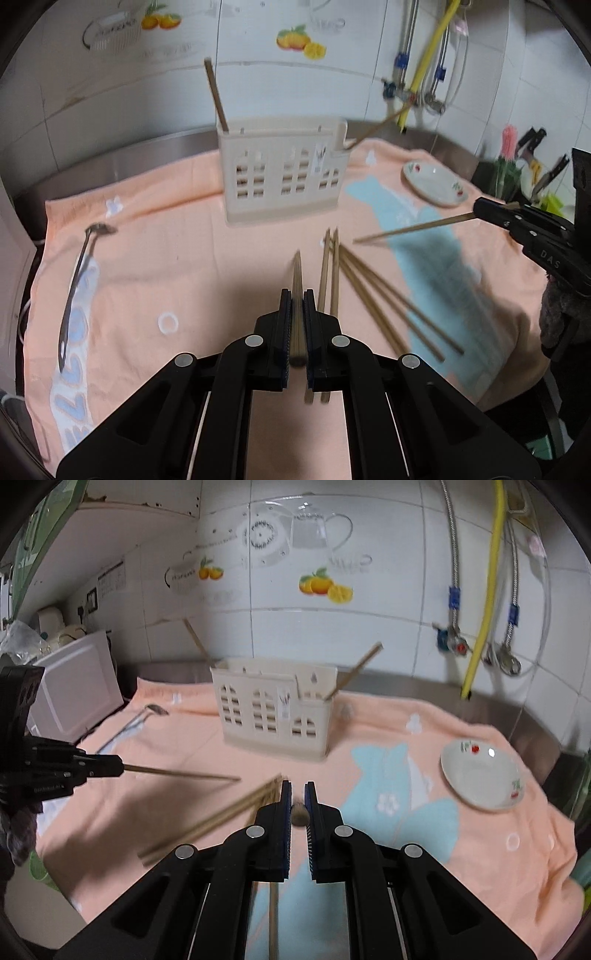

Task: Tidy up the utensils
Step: 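Lift both held chopsticks and carry them above the beige holder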

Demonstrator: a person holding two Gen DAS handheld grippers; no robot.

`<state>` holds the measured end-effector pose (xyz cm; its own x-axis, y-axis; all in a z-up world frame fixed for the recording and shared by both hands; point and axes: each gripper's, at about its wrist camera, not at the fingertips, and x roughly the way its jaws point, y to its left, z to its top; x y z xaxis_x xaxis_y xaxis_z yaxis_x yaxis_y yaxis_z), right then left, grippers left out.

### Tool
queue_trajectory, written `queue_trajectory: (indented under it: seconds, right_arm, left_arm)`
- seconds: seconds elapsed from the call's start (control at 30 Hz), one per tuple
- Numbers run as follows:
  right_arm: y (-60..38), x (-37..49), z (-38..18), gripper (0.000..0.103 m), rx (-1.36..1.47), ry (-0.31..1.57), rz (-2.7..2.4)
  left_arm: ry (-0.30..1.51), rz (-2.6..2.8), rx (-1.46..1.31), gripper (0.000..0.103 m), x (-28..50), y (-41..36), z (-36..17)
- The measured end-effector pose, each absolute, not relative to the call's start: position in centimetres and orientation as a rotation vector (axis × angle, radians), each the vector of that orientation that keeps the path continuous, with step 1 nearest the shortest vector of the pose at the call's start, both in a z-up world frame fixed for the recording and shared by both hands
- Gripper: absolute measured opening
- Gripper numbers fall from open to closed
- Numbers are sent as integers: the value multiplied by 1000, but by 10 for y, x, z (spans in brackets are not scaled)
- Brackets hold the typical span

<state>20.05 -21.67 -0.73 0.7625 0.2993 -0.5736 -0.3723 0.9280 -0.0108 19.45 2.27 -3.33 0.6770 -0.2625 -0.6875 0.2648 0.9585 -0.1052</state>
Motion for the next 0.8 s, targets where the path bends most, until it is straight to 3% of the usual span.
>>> queue_trajectory:
  seconds: [0.8]
  right_arm:
    - [-195, 309, 132, 7, -87, 486, 397]
  left_arm:
    - [554, -292, 56, 5, 261, 12, 101]
